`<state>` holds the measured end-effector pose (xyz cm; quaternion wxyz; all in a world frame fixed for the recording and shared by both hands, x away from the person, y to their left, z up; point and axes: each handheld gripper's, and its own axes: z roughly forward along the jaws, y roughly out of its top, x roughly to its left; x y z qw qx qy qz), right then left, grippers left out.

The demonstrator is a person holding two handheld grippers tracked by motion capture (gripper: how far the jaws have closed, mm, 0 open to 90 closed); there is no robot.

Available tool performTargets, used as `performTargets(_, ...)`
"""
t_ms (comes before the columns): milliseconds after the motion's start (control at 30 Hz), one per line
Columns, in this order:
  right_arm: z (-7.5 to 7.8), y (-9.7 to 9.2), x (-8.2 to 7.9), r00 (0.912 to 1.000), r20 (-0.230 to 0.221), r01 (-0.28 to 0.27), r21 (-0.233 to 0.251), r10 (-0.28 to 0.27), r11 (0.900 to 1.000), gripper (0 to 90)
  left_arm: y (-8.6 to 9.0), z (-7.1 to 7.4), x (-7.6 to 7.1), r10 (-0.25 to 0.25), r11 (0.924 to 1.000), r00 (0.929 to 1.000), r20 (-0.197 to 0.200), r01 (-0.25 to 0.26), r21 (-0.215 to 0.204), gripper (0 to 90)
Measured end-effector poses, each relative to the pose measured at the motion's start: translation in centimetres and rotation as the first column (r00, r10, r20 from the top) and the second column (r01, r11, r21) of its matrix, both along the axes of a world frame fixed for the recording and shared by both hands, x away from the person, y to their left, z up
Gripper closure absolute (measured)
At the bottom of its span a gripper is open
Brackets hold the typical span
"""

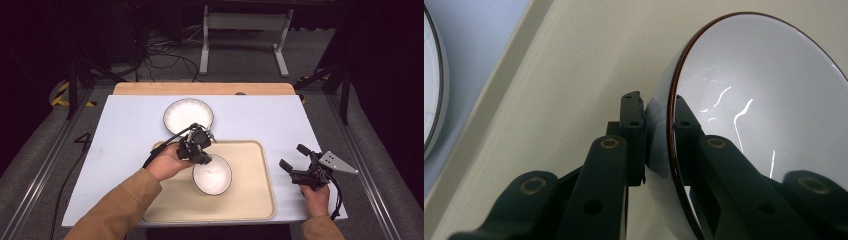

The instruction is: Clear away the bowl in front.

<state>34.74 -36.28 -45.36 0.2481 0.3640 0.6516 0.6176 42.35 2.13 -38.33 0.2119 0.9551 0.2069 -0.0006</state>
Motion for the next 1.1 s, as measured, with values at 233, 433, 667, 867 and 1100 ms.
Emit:
performTargets(233, 0.0, 0.0, 0.0, 1.0000, 0.000, 0.000, 0.000, 0.000, 1.0000, 0.3, -0.1, -0.3, 0.0, -0.001, 1.0000, 1.0000, -0.007, 0.001, 0.003, 81.7)
performTargets(433, 0.0, 0.0, 0.0, 1.0000, -0.001, -0.001, 0.001, 0.001, 1.0000, 0.3, 0.0, -0.5, 0.2, 0.000, 1.0000, 0.9998, -0.020, -0.001, -0.009, 81.7)
performTargets(667, 0.0, 0.0, 0.0, 1.0000, -0.002, 0.000, -0.003, 0.000, 1.0000, 0.3, 0.1, -0.6, 0.3, 0.005, 1.0000, 0.9995, -0.030, -0.006, -0.008, 81.5)
performTargets(867, 0.0, 0.0, 0.0, 1.0000, -0.004, 0.001, -0.006, -0.001, 1.0000, 0.3, 0.2, -0.8, 0.6, 0.019, 0.9998, 0.9985, -0.051, -0.019, -0.005, 80.5)
performTargets(1100, 0.0, 0.1, 0.0, 1.0000, -0.003, 0.003, -0.010, -0.003, 0.9999, 0.3, 0.1, -1.2, 0.6, 0.034, 0.9992, 0.9983, -0.046, -0.034, 0.020, 76.6)
